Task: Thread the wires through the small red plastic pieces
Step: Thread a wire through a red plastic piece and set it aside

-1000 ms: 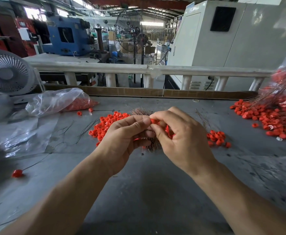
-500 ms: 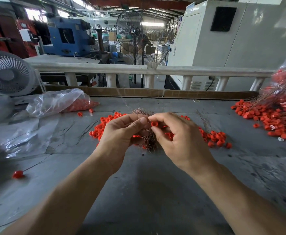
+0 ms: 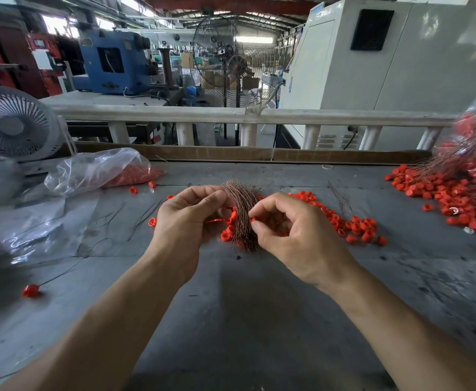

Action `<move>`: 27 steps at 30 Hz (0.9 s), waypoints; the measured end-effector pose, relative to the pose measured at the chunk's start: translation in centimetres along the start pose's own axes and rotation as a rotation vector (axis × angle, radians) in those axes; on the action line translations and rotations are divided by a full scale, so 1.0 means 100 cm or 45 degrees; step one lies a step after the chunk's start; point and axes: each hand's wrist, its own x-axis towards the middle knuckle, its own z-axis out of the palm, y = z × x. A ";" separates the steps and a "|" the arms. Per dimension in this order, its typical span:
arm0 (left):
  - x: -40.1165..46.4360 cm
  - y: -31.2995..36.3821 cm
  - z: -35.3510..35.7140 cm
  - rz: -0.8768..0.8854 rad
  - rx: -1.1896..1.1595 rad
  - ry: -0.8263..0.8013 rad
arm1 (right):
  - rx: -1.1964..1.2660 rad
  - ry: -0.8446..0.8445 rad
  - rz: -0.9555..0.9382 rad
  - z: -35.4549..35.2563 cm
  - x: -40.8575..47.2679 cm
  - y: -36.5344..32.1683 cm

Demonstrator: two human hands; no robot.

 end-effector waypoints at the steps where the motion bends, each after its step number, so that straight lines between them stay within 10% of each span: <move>1: -0.001 0.000 0.000 -0.004 0.015 0.033 | 0.007 -0.008 0.006 0.000 0.000 0.000; 18: 0.005 0.005 -0.008 -0.035 0.062 0.153 | -0.360 0.189 -0.031 -0.008 0.005 0.012; 27: 0.004 0.000 -0.006 0.099 0.520 0.213 | -0.926 0.515 0.645 -0.082 0.012 0.047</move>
